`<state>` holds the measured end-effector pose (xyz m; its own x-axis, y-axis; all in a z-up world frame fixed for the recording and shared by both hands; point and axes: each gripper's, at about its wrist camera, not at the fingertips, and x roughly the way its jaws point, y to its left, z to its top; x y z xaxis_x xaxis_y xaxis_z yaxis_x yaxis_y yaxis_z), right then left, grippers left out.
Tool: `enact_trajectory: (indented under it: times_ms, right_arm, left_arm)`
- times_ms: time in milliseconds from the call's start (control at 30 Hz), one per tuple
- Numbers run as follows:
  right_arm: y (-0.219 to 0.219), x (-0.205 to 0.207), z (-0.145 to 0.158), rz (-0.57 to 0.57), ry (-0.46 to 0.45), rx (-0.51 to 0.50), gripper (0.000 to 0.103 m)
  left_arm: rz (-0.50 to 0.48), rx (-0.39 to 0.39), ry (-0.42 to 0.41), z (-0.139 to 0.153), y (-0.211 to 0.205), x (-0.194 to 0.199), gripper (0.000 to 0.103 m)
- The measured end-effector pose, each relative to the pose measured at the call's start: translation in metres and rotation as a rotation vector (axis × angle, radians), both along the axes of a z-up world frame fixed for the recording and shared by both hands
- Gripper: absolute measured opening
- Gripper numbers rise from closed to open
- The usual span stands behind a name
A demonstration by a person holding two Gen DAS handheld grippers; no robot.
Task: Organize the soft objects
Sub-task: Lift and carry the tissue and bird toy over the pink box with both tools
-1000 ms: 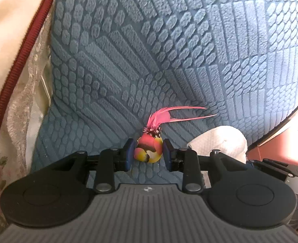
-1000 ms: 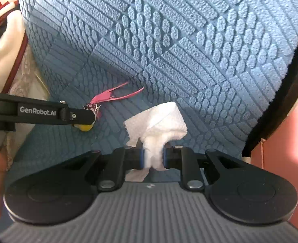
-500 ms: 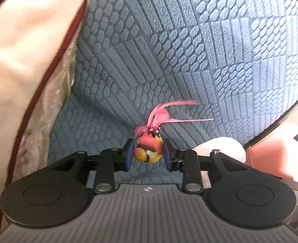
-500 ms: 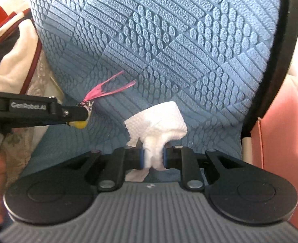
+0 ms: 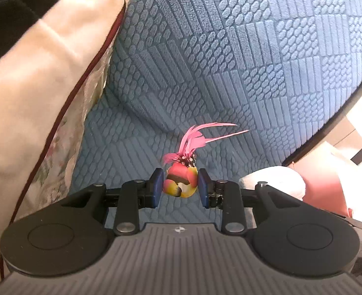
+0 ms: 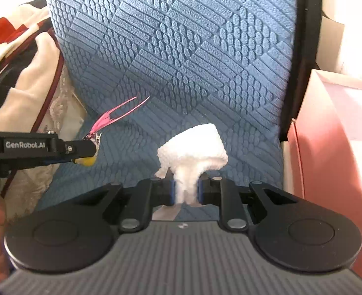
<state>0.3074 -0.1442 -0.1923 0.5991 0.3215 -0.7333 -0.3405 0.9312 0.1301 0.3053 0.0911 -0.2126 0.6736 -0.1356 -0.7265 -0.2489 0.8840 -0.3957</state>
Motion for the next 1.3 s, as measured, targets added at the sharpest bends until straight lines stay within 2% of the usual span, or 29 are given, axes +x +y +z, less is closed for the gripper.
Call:
enact_trajectory:
  times_ms: [767, 967, 1100, 1200, 1300]
  right_arm:
    - [-0.009, -0.08, -0.01, -0.075, 0.022, -0.016, 0.021]
    - [-0.014, -0.099, -0.005, -0.079, 0.004, -0.037, 0.021]
    - [-0.02, -0.111, -0.001, -0.082, 0.001, -0.047, 0.021]
    - [-0.023, -0.118, 0.004, -0.073, -0.003, -0.046, 0.021]
    - [-0.024, -0.122, 0.01, -0.047, 0.004, -0.037, 0.021]
  left_arm:
    - [-0.013, 0.033, -0.009, 0.015, -0.033, -0.098, 0.035]
    - [-0.014, 0.046, -0.02, 0.016, -0.037, -0.117, 0.035]
    - [-0.017, 0.04, -0.024, 0.017, -0.038, -0.128, 0.035]
    - [-0.017, 0.008, -0.019, 0.018, -0.038, -0.134, 0.035]
    - [-0.019, 0.017, -0.023, 0.022, -0.042, -0.138, 0.035]
